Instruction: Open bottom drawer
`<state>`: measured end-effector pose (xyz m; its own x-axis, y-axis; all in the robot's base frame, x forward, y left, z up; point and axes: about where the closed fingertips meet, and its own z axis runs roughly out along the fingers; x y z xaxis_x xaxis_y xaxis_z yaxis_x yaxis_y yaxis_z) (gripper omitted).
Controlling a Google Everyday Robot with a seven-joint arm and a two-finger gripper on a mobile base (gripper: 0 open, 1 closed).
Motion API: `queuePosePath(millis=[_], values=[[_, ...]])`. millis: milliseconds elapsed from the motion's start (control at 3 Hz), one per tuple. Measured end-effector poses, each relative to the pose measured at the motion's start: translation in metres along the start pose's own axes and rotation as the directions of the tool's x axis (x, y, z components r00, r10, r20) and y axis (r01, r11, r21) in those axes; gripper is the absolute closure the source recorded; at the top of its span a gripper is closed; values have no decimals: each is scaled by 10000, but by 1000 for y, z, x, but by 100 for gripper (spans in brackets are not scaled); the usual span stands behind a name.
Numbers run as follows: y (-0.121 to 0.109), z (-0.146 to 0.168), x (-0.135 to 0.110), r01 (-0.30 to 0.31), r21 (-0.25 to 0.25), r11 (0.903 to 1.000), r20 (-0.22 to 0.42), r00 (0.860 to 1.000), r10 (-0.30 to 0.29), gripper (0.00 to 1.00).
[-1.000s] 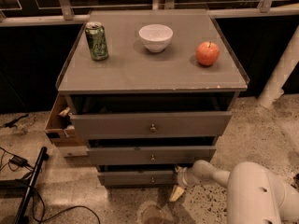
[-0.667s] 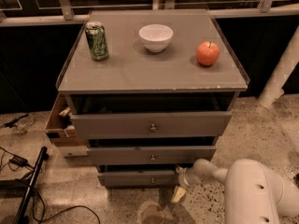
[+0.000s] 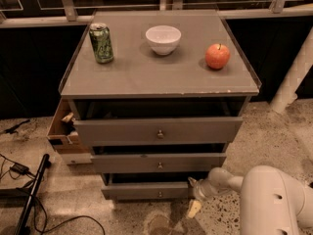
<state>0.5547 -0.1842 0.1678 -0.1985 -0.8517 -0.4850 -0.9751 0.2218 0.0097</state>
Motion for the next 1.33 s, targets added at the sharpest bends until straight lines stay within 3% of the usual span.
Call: queuePosePath(millis=[667,1000,1333], values=[[40,-30,19,-442,-1081,9932,292,9984,476,0],[66,-41,26,-642,-1851,9806,532,9957,752,0],[90,-50,32,-587,-2896,9553,674,9944,815,0]])
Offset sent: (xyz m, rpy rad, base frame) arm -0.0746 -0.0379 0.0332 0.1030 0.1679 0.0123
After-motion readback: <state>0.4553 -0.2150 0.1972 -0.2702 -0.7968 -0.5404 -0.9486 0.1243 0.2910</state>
